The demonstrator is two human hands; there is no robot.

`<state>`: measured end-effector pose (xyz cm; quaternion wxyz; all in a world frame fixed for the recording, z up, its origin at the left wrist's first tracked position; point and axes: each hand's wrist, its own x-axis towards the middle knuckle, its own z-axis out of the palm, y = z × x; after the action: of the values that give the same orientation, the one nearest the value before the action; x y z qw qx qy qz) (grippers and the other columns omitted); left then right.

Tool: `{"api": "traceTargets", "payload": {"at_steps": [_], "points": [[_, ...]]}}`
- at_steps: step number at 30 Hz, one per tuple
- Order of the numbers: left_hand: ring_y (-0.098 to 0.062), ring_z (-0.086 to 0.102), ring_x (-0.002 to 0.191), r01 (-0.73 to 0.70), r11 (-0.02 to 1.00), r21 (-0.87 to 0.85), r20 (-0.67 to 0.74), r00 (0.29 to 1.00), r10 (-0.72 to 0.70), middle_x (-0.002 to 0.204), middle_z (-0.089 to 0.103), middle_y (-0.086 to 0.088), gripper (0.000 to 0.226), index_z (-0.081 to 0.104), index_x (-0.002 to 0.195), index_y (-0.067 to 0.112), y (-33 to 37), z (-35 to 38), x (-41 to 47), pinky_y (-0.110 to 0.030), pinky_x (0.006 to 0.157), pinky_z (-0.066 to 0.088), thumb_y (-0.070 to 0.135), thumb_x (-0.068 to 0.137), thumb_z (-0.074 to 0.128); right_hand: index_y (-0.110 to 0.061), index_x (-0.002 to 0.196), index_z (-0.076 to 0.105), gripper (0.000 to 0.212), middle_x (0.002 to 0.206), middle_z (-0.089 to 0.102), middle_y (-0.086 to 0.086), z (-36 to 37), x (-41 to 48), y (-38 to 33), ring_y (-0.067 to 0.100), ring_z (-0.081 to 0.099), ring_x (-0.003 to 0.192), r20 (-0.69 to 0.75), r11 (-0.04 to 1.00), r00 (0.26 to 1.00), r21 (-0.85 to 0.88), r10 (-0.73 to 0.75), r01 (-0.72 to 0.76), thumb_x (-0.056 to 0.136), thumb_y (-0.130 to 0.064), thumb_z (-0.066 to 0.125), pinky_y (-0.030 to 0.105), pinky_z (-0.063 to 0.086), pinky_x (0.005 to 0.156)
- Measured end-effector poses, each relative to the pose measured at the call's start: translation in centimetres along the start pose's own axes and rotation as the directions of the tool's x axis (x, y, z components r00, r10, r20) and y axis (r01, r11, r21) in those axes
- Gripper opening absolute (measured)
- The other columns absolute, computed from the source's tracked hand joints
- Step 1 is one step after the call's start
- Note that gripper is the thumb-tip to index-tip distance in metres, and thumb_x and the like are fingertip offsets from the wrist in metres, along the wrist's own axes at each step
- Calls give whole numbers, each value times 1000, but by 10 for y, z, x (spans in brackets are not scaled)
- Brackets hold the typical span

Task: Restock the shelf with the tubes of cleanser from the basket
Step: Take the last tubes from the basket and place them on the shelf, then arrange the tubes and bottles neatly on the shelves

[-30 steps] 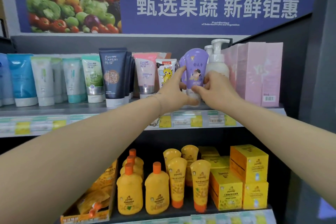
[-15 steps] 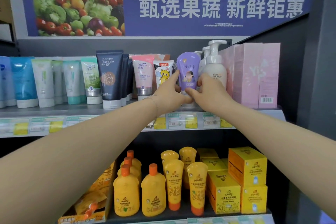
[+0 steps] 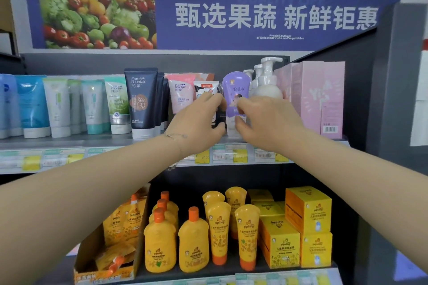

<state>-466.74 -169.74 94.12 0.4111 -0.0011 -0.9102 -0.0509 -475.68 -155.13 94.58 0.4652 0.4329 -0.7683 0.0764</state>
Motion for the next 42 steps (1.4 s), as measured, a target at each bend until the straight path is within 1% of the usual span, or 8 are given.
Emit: {"api": "traceTargets", "payload": {"at_steps": [3,7,13,18,24,33,39,42], "points": [[-14,52,84,-36,998,57,-7,999,37,98,50,10,23,51,108,26,-9,-6,-15,-41,75,53,28,86,58,-20,90,46,18,80,55,-2,-6,-2,-21,25,57,73,-10,995,998,82,-61,61,95,-37,42,31,40,56],[-21,56,86,-37,997,63,-9,999,37,97,56,6,22,54,105,25,-24,-18,-36,-43,75,53,31,85,60,-28,88,43,13,85,59,-5,-6,2,-50,19,45,69,8,979,995,179,-101,98,95,-39,43,24,22,48],[-12,54,85,-2,995,103,27,1000,-1,96,55,8,21,56,105,25,-57,-40,-66,-40,76,54,33,86,59,-26,98,52,18,94,65,-2,9,7,-97,21,60,83,42,954,988,270,-148,131,95,-41,43,31,40,63],[-18,56,89,-11,990,141,140,990,-9,94,57,8,20,57,103,26,-84,-56,-92,-39,76,52,32,84,57,-29,92,53,17,93,67,-1,22,7,-139,29,63,91,80,946,990,314,-114,83,91,-44,45,35,45,69],[-14,51,81,-56,985,165,257,966,12,84,48,14,15,50,97,31,-118,-65,-128,-30,64,40,35,84,57,-25,75,45,22,76,60,-2,36,0,-181,27,58,75,138,940,986,339,-91,39,89,-41,49,33,38,58],[-16,55,88,-51,988,148,388,921,-11,96,53,9,17,51,100,28,-156,-54,-188,-35,73,49,40,88,50,-25,86,56,22,77,59,-7,61,-37,-235,20,56,74,266,940,961,342,-81,-15,92,-43,46,31,39,60],[-16,53,88,-4,996,86,444,895,-35,93,47,11,12,45,91,33,-166,-32,-224,-29,63,36,39,87,54,-26,85,59,17,74,60,-7,82,-71,-263,20,57,71,383,909,924,390,-12,-150,89,-41,52,29,38,56],[-23,56,94,3,998,58,472,881,-30,95,51,7,18,51,99,27,-169,-16,-242,-33,66,42,37,84,54,-28,82,56,15,73,61,-8,92,-90,-275,19,58,69,452,881,892,428,-17,-200,89,-41,53,30,42,54]]}}
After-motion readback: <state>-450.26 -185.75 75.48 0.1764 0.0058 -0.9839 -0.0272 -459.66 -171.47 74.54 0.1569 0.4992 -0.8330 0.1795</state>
